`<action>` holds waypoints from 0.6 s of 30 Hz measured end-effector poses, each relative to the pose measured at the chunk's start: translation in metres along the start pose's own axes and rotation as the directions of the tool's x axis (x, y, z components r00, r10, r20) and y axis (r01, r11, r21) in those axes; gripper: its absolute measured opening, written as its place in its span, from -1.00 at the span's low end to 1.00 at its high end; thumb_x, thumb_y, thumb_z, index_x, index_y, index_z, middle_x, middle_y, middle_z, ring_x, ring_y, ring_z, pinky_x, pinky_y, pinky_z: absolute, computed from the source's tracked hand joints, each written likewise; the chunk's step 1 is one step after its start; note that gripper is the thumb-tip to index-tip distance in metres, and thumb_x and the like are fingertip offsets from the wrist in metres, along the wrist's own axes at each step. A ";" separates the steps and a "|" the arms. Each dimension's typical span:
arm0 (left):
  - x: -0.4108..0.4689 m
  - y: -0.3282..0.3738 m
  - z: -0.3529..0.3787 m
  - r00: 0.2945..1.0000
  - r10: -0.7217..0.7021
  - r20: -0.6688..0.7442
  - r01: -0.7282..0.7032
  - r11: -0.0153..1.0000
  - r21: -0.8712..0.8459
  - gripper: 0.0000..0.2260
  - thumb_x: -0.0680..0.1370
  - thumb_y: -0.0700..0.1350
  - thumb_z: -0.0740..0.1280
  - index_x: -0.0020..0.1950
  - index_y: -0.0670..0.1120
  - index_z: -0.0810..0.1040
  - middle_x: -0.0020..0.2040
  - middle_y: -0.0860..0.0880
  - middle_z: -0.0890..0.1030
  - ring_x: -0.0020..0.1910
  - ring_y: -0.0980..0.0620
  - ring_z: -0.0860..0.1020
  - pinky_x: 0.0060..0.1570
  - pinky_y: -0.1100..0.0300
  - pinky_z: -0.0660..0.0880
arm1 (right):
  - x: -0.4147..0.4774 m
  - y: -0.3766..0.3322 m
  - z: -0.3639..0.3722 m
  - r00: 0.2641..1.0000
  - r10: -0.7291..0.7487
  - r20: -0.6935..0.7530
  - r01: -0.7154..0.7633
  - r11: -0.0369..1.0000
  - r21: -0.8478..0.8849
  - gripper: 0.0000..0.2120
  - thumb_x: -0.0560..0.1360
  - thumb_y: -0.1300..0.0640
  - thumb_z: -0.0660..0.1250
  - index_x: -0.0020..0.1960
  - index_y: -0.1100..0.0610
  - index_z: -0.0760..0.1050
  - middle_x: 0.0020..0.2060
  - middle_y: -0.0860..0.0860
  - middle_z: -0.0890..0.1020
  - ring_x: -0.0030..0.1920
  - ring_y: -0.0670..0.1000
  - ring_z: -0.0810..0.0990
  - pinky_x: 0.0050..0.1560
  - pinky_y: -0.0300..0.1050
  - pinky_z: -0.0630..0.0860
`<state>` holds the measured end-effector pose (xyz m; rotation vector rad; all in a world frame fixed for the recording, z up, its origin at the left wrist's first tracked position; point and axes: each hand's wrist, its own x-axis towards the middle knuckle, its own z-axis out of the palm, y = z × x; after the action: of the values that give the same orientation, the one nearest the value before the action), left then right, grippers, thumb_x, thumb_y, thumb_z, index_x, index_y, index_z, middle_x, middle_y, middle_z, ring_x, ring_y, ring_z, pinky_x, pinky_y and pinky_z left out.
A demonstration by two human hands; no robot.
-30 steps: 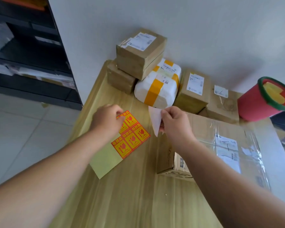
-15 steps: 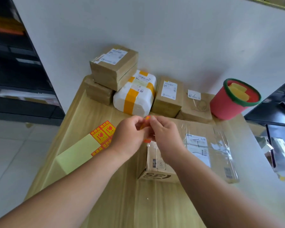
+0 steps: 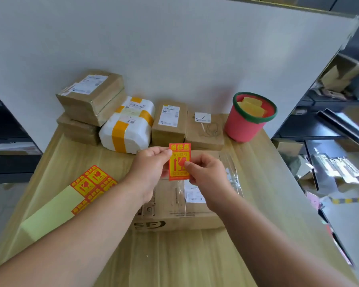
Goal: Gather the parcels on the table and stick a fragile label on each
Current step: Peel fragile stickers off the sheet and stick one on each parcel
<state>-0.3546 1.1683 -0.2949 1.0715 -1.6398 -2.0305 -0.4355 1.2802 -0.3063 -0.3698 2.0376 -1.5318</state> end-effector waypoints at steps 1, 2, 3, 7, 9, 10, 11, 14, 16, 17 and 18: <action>0.001 0.000 0.009 1.000 -0.011 0.002 0.011 1.000 -0.005 -0.91 0.60 -0.14 0.27 -0.04 -0.10 0.56 -0.12 -0.15 0.67 -0.15 -0.07 0.64 0.02 -0.02 0.58 | 0.002 0.003 -0.008 1.000 0.008 -0.010 -0.008 1.000 0.002 -0.90 0.49 0.14 0.39 -0.20 0.09 0.56 -0.35 0.03 0.57 -0.33 -0.02 0.48 -0.24 -0.08 0.48; 0.001 0.000 0.018 1.000 -0.018 0.005 0.018 1.000 -0.005 -0.91 0.59 -0.15 0.27 -0.04 -0.11 0.56 -0.11 -0.15 0.68 -0.13 -0.08 0.64 0.04 -0.04 0.58 | 0.004 0.005 -0.016 1.000 0.017 -0.018 -0.017 1.000 0.001 -0.90 0.50 0.14 0.38 -0.20 0.09 0.56 -0.35 0.04 0.57 -0.34 -0.01 0.47 -0.25 -0.07 0.48; 0.001 -0.001 0.026 1.000 -0.021 0.007 0.021 1.000 -0.003 -0.92 0.59 -0.16 0.28 -0.04 -0.11 0.56 -0.12 -0.15 0.68 -0.11 -0.09 0.64 0.06 -0.07 0.57 | 0.005 0.008 -0.024 0.999 0.022 -0.023 -0.022 1.000 0.004 -0.88 0.51 0.15 0.36 -0.21 0.08 0.56 -0.35 0.04 0.58 -0.34 -0.01 0.48 -0.25 -0.07 0.48; 0.003 -0.009 0.057 1.000 0.010 -0.001 -0.010 0.996 0.086 -0.90 0.57 -0.22 0.30 -0.10 -0.05 0.58 -0.13 -0.12 0.68 -0.10 -0.11 0.64 0.04 -0.06 0.57 | 0.012 0.021 -0.048 0.998 0.048 -0.038 -0.046 0.997 0.058 -0.82 0.52 0.20 0.33 -0.25 0.08 0.53 -0.35 0.05 0.60 -0.35 0.01 0.54 -0.26 -0.02 0.50; 0.005 -0.013 0.070 0.999 0.051 -0.018 -0.048 0.986 0.162 -0.89 0.56 -0.22 0.31 -0.10 -0.05 0.59 -0.11 -0.12 0.67 -0.13 -0.06 0.63 -0.11 0.08 0.59 | 0.015 0.026 -0.059 0.997 0.061 -0.045 -0.057 0.995 0.086 -0.83 0.53 0.23 0.33 -0.24 0.12 0.52 -0.37 0.05 0.60 -0.42 -0.05 0.53 -0.31 -0.09 0.49; 0.007 -0.014 0.076 0.997 0.078 -0.025 -0.071 0.975 0.210 -0.89 0.55 -0.22 0.32 -0.11 -0.04 0.59 -0.11 -0.10 0.67 -0.15 -0.02 0.62 -0.18 0.16 0.56 | 0.017 0.028 -0.065 0.997 0.062 -0.047 -0.057 0.994 0.091 -0.84 0.53 0.24 0.33 -0.22 0.14 0.52 -0.39 0.04 0.58 -0.45 -0.07 0.51 -0.33 -0.13 0.47; 0.010 -0.015 0.082 0.994 0.102 -0.026 -0.091 0.961 0.260 -0.89 0.55 -0.22 0.32 -0.11 -0.03 0.59 -0.13 -0.08 0.66 -0.17 0.01 0.61 -0.22 0.20 0.53 | 0.019 0.031 -0.071 0.997 0.064 -0.046 -0.060 0.994 0.090 -0.86 0.53 0.25 0.32 -0.20 0.16 0.52 -0.39 0.03 0.57 -0.45 -0.08 0.48 -0.33 -0.15 0.46; 0.020 -0.016 0.098 0.992 0.126 -0.002 -0.116 0.921 0.372 -0.91 0.54 -0.21 0.34 -0.09 -0.03 0.60 -0.14 -0.05 0.64 -0.17 0.02 0.59 -0.09 0.10 0.57 | 0.029 0.036 -0.089 0.996 0.078 -0.046 -0.073 0.993 0.091 -0.90 0.53 0.26 0.32 -0.15 0.17 0.56 -0.35 0.07 0.59 -0.38 -0.02 0.47 -0.32 -0.15 0.46; 0.030 -0.017 0.109 0.992 0.125 0.015 -0.120 0.906 0.407 -0.89 0.51 -0.22 0.37 -0.01 -0.04 0.58 -0.10 -0.06 0.64 -0.11 -0.02 0.61 0.02 0.00 0.58 | 0.039 0.039 -0.099 0.996 0.083 -0.043 -0.079 0.992 0.095 -0.90 0.53 0.29 0.32 -0.13 0.16 0.57 -0.33 0.09 0.61 -0.36 0.00 0.49 -0.31 -0.13 0.47; 0.035 -0.017 0.113 0.993 0.116 0.016 -0.112 0.898 0.426 -0.84 0.50 -0.21 0.38 0.05 -0.05 0.56 -0.08 -0.06 0.63 -0.08 -0.02 0.61 0.03 -0.02 0.57 | 0.044 0.040 -0.104 0.995 0.089 -0.035 -0.085 0.992 0.093 -0.90 0.53 0.29 0.32 -0.12 0.16 0.57 -0.31 0.11 0.62 -0.34 0.02 0.51 -0.28 -0.09 0.50; 0.040 -0.016 0.117 0.995 0.100 0.012 -0.096 0.893 0.439 -0.80 0.50 -0.20 0.39 0.10 -0.05 0.53 -0.05 -0.07 0.62 -0.08 -0.02 0.61 0.04 -0.02 0.57 | 0.049 0.041 -0.108 0.995 0.094 -0.026 -0.092 0.992 0.090 -0.90 0.53 0.30 0.32 -0.12 0.15 0.57 -0.28 0.12 0.63 -0.31 0.04 0.54 -0.23 -0.04 0.53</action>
<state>-0.4618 1.2281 -0.3166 1.1042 -2.1647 -1.6228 -0.5330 1.3523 -0.3369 -0.2158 1.9729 -1.5728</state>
